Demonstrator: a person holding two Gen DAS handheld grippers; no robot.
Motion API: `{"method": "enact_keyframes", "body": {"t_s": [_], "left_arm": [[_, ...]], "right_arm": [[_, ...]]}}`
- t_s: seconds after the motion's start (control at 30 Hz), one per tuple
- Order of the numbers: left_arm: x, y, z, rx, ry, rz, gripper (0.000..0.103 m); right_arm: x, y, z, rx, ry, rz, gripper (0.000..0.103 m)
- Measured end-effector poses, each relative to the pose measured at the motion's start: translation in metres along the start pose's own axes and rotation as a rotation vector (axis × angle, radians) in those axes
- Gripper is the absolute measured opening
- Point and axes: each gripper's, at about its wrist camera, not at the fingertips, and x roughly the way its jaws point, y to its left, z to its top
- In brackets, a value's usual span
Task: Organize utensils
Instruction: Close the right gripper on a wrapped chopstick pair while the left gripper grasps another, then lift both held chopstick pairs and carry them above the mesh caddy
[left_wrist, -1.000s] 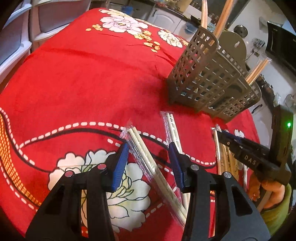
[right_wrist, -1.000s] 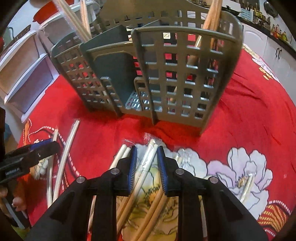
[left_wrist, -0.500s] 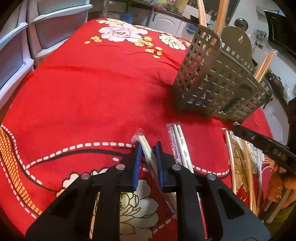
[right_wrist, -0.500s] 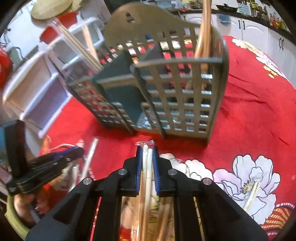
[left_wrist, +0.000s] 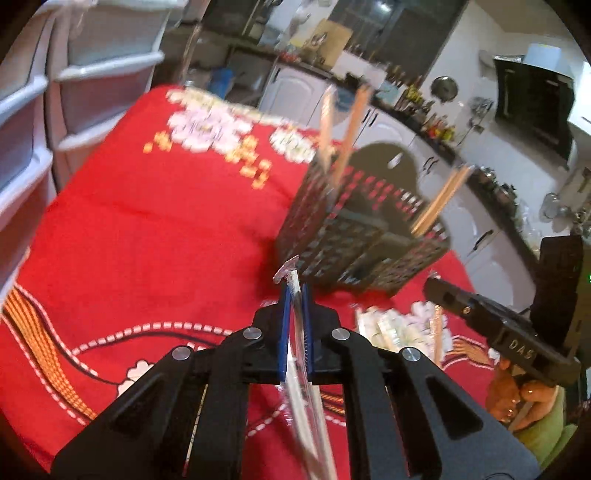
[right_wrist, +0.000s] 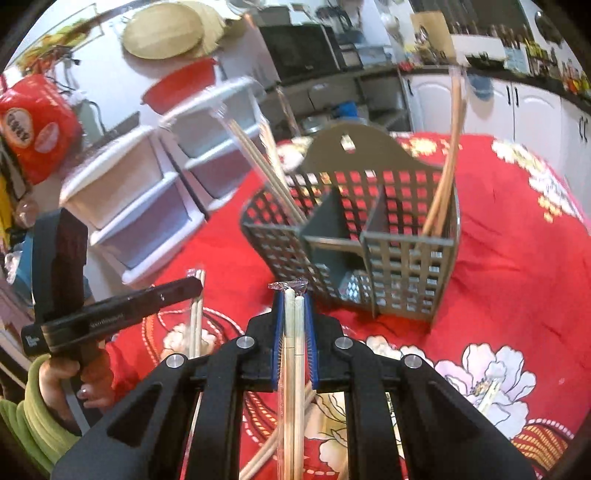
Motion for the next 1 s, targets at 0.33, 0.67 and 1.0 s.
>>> {"method": "enact_keyframes", "body": {"t_s": [0.33,0.67,1.0], "left_arm": [[-0.036,-0.031,0.015,0.058,-0.101,-0.032,0.001],[-0.045,-0.058,0.021,0.099,-0.131,-0.066,0.001],[-0.054,-0.088,0.038,0.157,-0.173,-0.101,0.001]], "right_arm": [[-0.05,0.021,0.01,-0.094,-0.151,0.009,0.011],[-0.086,0.026,0.01,-0.128,-0.266,-0.009,0.011],[-0.115,0.015,0.018,-0.11,-0.356,-0.027,0.011]]}}
